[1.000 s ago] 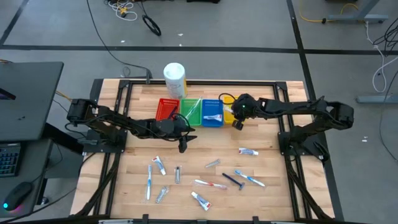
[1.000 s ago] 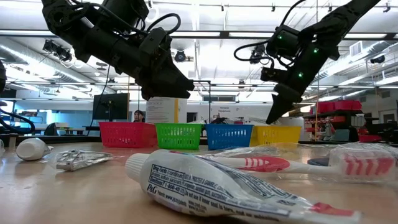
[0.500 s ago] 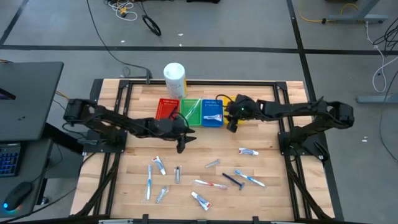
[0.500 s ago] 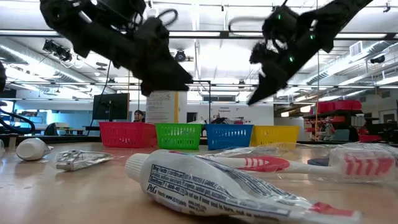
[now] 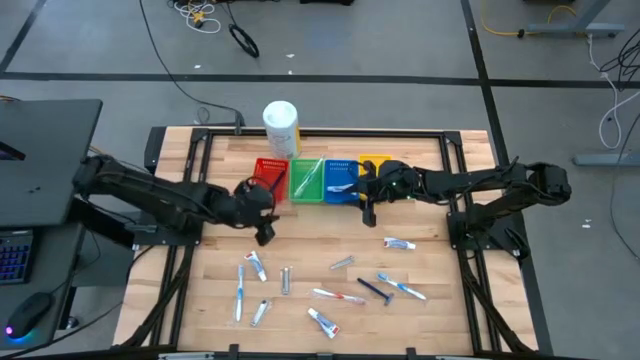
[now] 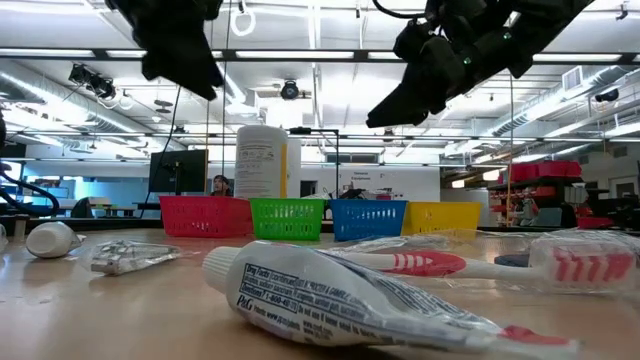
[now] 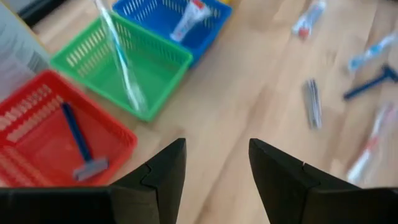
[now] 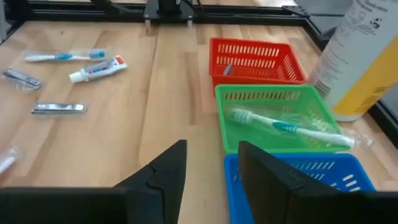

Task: Pick & Place Travel size toiletries
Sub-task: Put the blue razor into the orange bin

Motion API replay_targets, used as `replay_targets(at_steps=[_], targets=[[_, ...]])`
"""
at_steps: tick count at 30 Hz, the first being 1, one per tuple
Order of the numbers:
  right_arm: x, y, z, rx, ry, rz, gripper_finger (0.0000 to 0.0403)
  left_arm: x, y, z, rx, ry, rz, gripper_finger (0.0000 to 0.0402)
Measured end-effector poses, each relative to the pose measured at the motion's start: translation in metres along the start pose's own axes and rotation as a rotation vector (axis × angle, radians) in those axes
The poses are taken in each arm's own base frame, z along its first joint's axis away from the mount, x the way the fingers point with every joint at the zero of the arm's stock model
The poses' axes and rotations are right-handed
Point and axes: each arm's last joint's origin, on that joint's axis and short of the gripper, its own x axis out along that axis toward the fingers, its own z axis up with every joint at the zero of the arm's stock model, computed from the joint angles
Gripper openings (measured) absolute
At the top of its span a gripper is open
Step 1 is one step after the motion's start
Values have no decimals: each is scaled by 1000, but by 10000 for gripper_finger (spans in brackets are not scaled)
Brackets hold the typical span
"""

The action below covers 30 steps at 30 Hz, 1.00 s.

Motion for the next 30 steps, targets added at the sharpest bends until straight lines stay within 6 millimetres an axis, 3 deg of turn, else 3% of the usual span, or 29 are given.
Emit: replay_targets(at_steps=[7,14,21,30], targets=[[0,-2,-2,-15,27,-51,154,-5,-28,-5,42,205,124,185],[0,-3,2,-88,-15,-68,154,9,-48,-19,8,386,198,185],[-2,-8,18,-154,-176,-114,154,15,-62,-36,-54,452,224,185],[-8,-13,34,-171,-356,-159,154,7,-79,-53,-101,428,215,185]])
